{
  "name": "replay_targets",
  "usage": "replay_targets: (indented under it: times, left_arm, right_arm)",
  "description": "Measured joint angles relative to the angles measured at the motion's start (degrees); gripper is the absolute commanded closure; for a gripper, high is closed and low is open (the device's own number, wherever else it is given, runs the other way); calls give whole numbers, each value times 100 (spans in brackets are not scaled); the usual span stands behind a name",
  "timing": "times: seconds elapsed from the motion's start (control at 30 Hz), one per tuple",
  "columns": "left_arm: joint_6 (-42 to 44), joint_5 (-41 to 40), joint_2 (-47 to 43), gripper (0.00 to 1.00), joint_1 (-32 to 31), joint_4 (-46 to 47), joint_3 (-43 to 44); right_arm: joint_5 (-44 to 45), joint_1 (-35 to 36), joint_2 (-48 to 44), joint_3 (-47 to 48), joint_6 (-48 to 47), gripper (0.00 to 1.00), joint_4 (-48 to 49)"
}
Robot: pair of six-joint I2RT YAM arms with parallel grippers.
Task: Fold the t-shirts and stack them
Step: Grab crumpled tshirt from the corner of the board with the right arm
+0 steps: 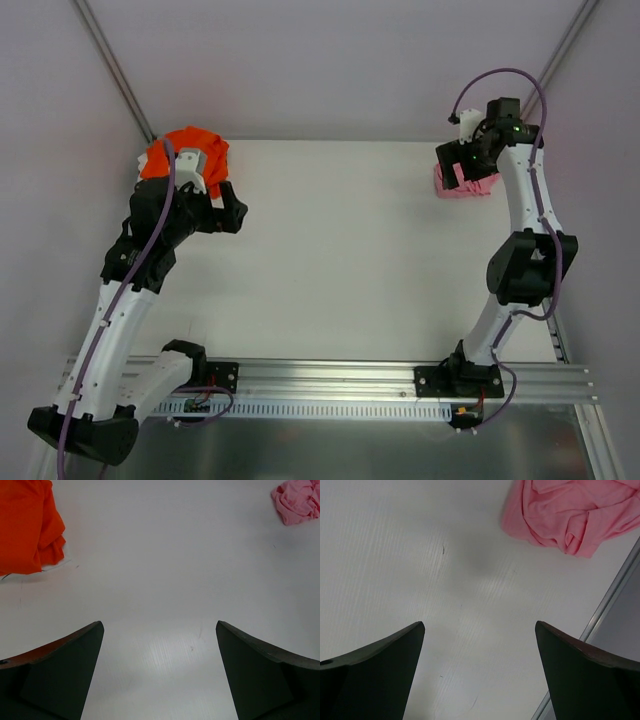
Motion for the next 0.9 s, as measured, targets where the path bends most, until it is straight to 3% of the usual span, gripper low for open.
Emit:
replay_targets:
  times: [0.27,0.63,0.9]
  left_arm:
    - [-2,404,732,1,0,306,92]
    - [-197,411,1556,1,0,420,1147]
    - [-184,256,1757,1,-70,389,1453]
  right_arm:
    - [372,234,439,116,-190,0,-24]
    - [494,-9,2734,2253,-199,1,-396]
    - [490,133,3185,2439,-358,1,-511]
